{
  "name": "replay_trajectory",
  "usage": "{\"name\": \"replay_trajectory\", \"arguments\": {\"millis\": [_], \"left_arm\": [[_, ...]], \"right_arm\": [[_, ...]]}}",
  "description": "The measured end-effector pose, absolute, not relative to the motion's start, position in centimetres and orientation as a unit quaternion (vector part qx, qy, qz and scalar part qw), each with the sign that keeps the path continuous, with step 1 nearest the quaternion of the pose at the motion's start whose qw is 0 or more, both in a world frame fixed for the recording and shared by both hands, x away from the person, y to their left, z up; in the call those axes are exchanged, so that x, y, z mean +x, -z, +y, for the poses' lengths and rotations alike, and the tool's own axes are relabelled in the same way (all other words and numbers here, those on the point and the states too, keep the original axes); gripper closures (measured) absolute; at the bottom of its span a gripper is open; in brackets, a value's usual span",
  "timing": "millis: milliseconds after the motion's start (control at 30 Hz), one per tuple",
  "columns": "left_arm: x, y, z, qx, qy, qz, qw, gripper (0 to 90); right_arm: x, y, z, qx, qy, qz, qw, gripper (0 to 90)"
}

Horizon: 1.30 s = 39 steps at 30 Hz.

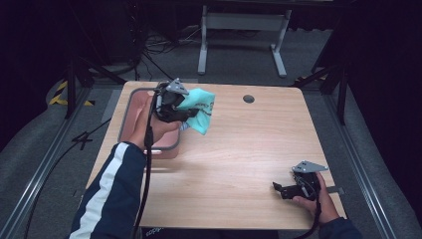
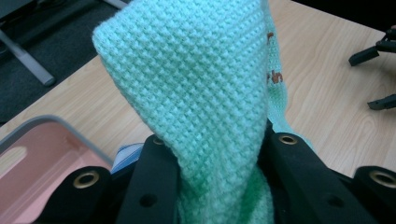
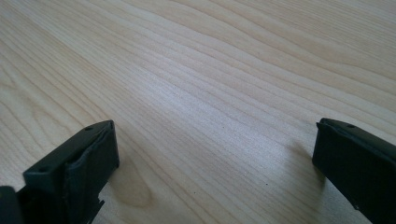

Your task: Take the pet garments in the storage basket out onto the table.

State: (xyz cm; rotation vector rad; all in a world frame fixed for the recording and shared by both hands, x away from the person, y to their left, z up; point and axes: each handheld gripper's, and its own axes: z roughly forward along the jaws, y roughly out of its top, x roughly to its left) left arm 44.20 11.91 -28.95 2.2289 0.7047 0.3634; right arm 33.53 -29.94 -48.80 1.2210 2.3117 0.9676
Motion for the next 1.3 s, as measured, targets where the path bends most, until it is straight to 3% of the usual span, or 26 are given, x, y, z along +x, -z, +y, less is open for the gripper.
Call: {"name": "replay_trajectory", "arguments": {"millis": [633, 1300], "left_arm": [[43.8, 32.8, 4.0, 0.908, -0.102, 0.216, 0.346, 73.0], [45.0, 39.2, 1.1, 0.918, -0.047, 0.234, 0.317, 71.8]], "right_arm": [[33.5, 48.8, -29.9, 0.432, -0.342, 0.816, 0.175, 0.6], [33.5, 48.8, -29.9, 0.431, -0.342, 0.817, 0.176, 0.7]]}}
